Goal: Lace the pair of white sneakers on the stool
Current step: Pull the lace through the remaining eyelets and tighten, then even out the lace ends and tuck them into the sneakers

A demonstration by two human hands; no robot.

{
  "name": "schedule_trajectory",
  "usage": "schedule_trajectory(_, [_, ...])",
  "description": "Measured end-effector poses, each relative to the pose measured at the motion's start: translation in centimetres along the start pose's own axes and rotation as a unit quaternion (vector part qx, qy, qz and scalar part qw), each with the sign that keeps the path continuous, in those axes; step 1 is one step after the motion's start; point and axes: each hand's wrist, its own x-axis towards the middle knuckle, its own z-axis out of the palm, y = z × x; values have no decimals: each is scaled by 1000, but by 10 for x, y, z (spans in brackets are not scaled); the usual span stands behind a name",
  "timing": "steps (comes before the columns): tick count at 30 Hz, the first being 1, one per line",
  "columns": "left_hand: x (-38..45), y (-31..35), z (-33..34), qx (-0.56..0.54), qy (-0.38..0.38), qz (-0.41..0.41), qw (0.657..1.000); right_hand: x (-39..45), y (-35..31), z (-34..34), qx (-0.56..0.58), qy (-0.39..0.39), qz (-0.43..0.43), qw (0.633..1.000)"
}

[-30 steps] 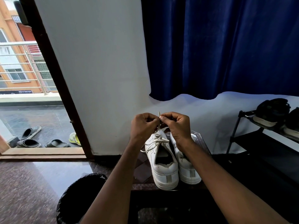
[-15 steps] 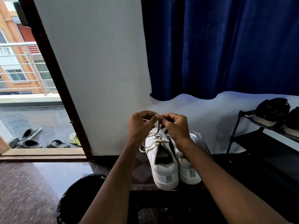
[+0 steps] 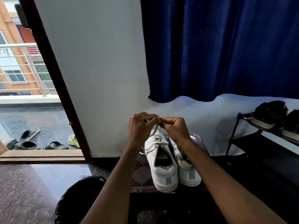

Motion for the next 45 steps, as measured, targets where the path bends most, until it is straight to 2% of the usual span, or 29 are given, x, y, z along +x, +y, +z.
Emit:
schedule_trajectory(3, [1,-1,0,-18,-3,1,1000,-3,-3,2,75,-7,48,996])
schedule_trajectory(7, [0,-4,0,-35,-13,-1,999,-4,-8,0,73,2,48,996])
schedule_trajectory(16, [-10,16,12,-8,-16,0,1000,-8,-37,0,90,93,54,990])
schedule_trajectory(20, [13,53,-1,-7,-10,17,1000,1,-84,-3,93,88,44,991])
schedule_trajectory(25, [53,122,-29,-23,-10,31,999,9,-165,-10,169,103,40,979])
schedule_trajectory(31, [78,175,-56,8,18,26,999,12,-240,-11,192,112,32,975])
schedule_trajectory(35, [83,205,-63,35,19,50,998,15,-279,-10,191,96,6,977])
schedule_trajectory(42, [106,262,-76,-36,55,48,997,29,-350,-19,193,93,-17,977])
schedule_trajectory(45, [118,275,-82,-29,49,51,997,33,-367,-24,181,89,-8,979])
